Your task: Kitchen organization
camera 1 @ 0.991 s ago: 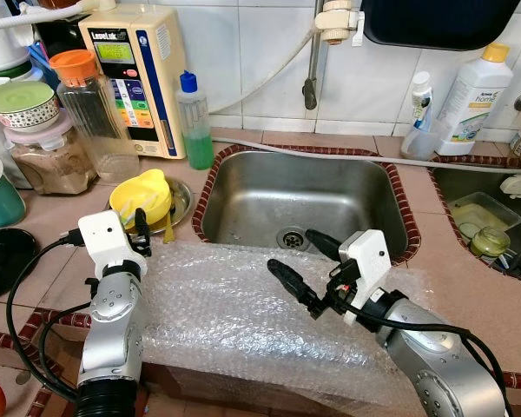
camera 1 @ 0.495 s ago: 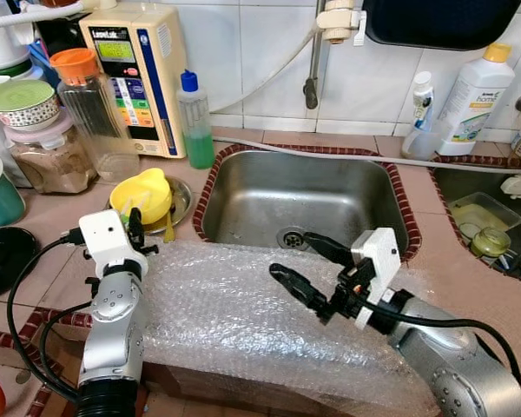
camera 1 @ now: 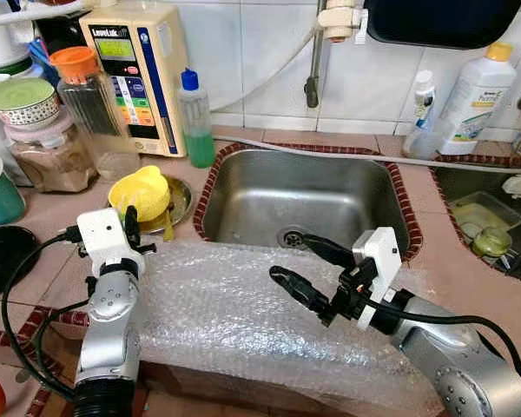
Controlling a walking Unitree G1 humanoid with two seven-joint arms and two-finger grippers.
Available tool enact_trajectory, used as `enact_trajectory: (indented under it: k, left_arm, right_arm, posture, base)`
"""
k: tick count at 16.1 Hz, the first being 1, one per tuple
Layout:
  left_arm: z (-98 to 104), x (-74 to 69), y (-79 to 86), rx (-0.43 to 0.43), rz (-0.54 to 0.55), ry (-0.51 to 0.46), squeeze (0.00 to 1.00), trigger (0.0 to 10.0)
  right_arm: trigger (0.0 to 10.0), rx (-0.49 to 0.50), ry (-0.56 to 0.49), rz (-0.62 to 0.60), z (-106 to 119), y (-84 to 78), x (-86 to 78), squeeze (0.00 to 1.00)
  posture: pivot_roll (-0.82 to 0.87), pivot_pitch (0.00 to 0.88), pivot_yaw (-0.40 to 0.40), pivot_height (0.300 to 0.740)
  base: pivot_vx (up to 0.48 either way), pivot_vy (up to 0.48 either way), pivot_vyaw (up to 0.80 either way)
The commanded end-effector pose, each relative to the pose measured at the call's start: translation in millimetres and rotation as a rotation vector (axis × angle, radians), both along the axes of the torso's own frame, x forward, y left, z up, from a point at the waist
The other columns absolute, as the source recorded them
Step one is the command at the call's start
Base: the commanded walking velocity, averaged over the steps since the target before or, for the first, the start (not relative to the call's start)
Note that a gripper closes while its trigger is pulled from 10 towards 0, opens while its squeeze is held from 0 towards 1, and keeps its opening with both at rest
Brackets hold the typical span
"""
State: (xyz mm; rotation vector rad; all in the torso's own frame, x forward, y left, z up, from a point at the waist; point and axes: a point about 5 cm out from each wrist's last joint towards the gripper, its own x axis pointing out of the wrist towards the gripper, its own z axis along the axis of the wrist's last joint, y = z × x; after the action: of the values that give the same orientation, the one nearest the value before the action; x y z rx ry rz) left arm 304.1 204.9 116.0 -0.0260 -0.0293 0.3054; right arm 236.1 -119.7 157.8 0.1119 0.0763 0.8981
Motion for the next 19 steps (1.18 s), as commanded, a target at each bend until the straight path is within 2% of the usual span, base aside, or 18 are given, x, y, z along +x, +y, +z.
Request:
enact_trajectory:
  k: [1, 4, 7, 9, 10, 14, 16, 17, 19]
  left_arm:
    - [7.5, 0.0, 2.3, 0.037, 0.010, -0.030, 0.00, 0.0]
    - [14.4, -0.1, -0.2, 0.078, -0.004, -0.058, 0.00, 0.0]
    - [21.1, 0.2, 4.9, 0.120, 0.002, -0.083, 0.00, 0.0]
    - [30.5, -0.6, -0.5, 0.183, -0.038, -0.129, 0.00, 0.0]
    - [38.7, -0.2, -10.9, 0.221, -0.090, -0.173, 0.00, 0.0]
    - [65.0, 1.1, -48.9, 0.265, -0.277, -0.322, 0.00, 0.0]
    - [73.7, 0.8, -73.5, 0.229, -0.427, -0.378, 0.00, 0.0]
    - [74.6, 0.7, -77.3, 0.219, -0.450, -0.383, 0.00, 0.0]
    - [77.7, -3.2, -99.8, 0.231, -0.608, -0.423, 0.00, 0.0]
  right_arm:
    - [10.0, 0.006, -0.032, 0.011, 8.1, -0.8, 0.2, 0.00]
    - [10.0, 0.001, -0.035, 0.006, 8.3, -2.1, 1.2, 0.00]
    - [10.0, -0.004, -0.037, 0.005, 8.4, -2.2, 1.8, 0.00]
    - [10.0, -0.007, -0.039, 0.002, 8.5, -2.6, 2.2, 0.00]
    - [10.0, -0.008, -0.042, -0.003, 9.0, -2.8, 3.4, 0.00]
    - [10.0, 0.043, -0.048, -0.119, 14.3, -10.3, 18.7, 0.00]
    - [10.0, 0.143, -0.021, -0.268, 21.2, -24.5, 35.6, 0.00]
    - [10.0, 0.162, -0.014, -0.293, 22.3, -27.2, 38.4, 0.00]
    - [10.0, 0.295, 0.054, -0.453, 25.5, -46.3, 54.1, 0.00]
  posture:
    - [-0.03, 0.000, 0.050, 0.740]
    - [-0.03, 0.000, 0.051, 0.740]
    - [-0.03, 0.000, 0.052, 0.740]
    - [-0.03, 0.000, 0.050, 0.740]
    - [-0.03, 0.000, 0.049, 0.740]
    - [-0.03, 0.000, 0.044, 0.740]
    - [-0.03, 0.000, 0.045, 0.740]
    - [-0.03, 0.000, 0.045, 0.740]
    - [-0.03, 0.000, 0.044, 0.740]
  base:
    - [0.000, 0.000, 0.00]
    - [0.000, 0.000, 0.00]
    - [0.000, 0.000, 0.00]
    - [0.000, 0.000, 0.00]
    - [0.000, 0.000, 0.00]
    - [0.000, 0.000, 0.00]
    - [0.000, 0.000, 0.00]
    - [0.000, 0.000, 0.00]
    - [0.000, 0.000, 0.00]
